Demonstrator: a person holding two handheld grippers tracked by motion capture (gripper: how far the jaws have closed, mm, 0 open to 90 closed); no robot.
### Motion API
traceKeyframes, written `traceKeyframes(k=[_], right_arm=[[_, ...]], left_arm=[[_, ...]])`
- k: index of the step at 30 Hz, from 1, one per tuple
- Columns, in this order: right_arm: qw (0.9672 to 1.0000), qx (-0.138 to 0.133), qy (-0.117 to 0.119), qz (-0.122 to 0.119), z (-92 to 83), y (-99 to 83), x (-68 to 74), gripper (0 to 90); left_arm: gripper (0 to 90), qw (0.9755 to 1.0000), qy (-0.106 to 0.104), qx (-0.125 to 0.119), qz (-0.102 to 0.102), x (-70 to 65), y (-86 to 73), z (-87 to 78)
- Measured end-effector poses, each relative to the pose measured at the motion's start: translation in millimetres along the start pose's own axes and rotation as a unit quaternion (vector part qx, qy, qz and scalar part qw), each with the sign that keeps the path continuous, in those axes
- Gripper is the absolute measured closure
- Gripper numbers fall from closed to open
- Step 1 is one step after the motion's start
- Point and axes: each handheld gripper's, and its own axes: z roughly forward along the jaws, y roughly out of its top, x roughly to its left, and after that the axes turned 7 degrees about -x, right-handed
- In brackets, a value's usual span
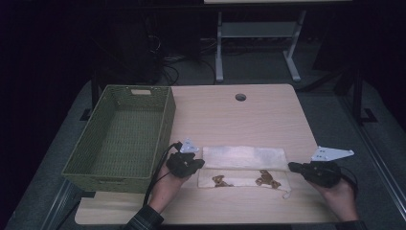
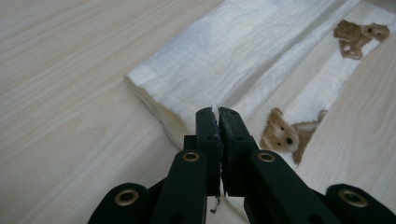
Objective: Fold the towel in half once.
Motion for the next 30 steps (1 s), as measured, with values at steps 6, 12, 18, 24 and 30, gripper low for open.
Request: traceKeyframes(k=[6, 12, 18, 24, 30], right_arm=[[0.9999, 0.010, 0.006, 0.000, -5.4, -10.3, 8.1, 87.5], [0.9996, 0.022, 0.014, 0.003, -4.2, -18.8, 12.9, 87.5], [0.9987, 0.045, 0.024, -0.005, -0.7, -26.7, 19.3, 87.5], [0.9971, 0.068, 0.035, -0.004, 4.4, -32.4, 21.1, 86.8], [0.9981, 0.048, 0.039, -0.001, 0.0, -27.2, 19.6, 72.6]], left_arm=[[87.3, 0.9997, -0.010, 0.021, 0.001, -5.9, -10.1, 3.1], [87.3, 0.9992, -0.019, 0.034, -0.005, -9.6, -20.0, 4.3], [87.2, 0.9982, -0.025, 0.054, 0.000, -10.1, -26.5, 6.5], [86.8, 0.9973, -0.028, 0.066, 0.013, -11.1, -29.1, 8.4], [75.0, 0.9987, -0.032, 0.040, 0.005, -9.5, -23.8, 4.1]])
